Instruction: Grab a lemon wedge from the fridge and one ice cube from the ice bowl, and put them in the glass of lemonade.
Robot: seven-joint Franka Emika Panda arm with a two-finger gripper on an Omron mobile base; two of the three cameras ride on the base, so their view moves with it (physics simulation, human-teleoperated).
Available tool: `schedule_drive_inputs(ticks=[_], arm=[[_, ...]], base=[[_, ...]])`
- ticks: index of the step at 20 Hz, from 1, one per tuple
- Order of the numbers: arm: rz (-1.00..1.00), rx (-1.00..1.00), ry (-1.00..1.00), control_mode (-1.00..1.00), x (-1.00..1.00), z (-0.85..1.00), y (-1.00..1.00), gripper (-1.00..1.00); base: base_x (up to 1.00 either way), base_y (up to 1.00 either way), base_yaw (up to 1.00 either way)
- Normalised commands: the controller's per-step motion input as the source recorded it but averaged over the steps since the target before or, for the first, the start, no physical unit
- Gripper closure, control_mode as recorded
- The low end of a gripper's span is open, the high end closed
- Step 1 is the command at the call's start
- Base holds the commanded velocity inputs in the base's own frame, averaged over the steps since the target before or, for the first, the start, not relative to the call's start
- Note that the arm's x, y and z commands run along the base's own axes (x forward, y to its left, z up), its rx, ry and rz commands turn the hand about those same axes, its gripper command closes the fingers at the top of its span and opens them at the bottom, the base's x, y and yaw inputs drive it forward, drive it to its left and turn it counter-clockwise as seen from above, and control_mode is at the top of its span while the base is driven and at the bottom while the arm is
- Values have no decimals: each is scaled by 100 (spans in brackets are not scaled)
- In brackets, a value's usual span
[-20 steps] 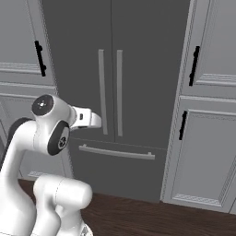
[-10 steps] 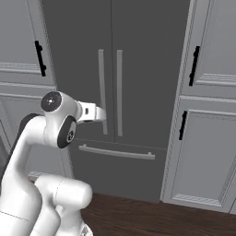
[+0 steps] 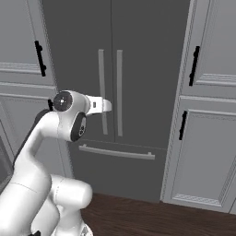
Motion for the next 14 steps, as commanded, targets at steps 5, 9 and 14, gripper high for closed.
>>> schedule_drive_inputs(ticks=[5, 9, 14], arm=[[-4, 10, 1, -100, 61, 30, -1, -100], [-15, 20, 9, -100, 46, 8, -15, -100], [-7, 15, 10, -100, 32, 0, -18, -100]], base=[[0, 0, 0], [0, 0, 0], [0, 0, 0]])
